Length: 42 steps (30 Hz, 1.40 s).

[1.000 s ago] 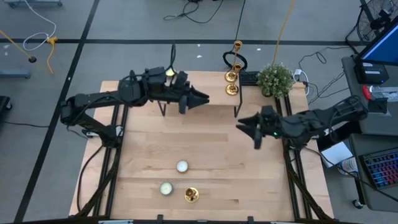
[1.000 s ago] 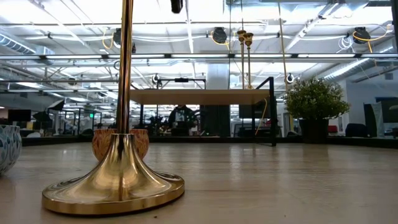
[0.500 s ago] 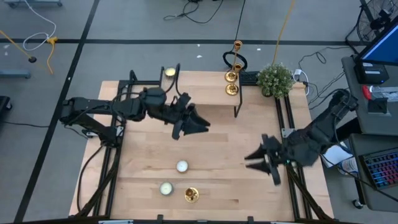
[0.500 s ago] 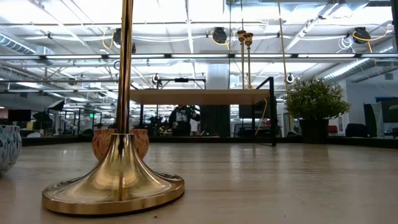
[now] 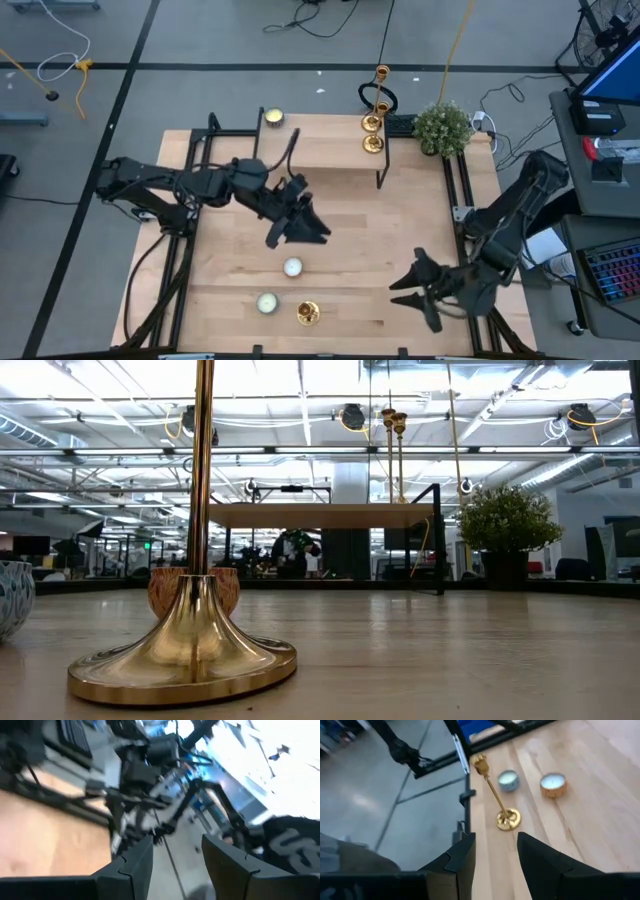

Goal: Pick & Place candle stick holders
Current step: Put the yellow patterned scented candle on the shelf aligned with the black patterned scented candle

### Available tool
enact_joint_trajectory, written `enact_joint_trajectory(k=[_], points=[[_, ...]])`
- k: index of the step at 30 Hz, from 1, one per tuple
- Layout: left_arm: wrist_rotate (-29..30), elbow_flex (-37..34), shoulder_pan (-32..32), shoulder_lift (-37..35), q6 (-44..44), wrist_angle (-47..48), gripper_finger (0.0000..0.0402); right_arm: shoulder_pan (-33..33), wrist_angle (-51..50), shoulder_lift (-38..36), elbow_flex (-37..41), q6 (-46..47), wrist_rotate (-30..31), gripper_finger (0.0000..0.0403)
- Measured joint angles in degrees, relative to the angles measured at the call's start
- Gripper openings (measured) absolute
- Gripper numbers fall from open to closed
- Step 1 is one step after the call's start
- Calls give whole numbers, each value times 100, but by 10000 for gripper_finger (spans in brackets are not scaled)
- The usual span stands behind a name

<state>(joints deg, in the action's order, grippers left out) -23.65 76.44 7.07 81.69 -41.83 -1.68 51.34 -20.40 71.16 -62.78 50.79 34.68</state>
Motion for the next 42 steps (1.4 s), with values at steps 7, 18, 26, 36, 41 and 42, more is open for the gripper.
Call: enact_joint_trajectory(k=[7, 18, 26, 36, 41, 42], points=[[-1017, 0, 541, -71, -8, 1345, 177, -284, 102, 699, 2, 546, 20, 144], [2158, 0, 1770, -576, 285, 5632, 177, -879, 958, 1474, 2, 872, 6, 144], [3357, -355, 2831, -558, 154, 5955, 177, -1284, 1205, 1595, 3, 810, 20, 144], [1882, -1578, 3754, -93, -917, 4143, 187, -1585, 1206, 1590, 2, 682, 278, 144], [2005, -1586, 3839, 266, -1188, 3939, 229, -1689, 1223, 1588, 2, 682, 270, 144], [2122, -1574, 3813, 295, -1191, 3896, 240, -1694, 1226, 1588, 2, 682, 261, 144]])
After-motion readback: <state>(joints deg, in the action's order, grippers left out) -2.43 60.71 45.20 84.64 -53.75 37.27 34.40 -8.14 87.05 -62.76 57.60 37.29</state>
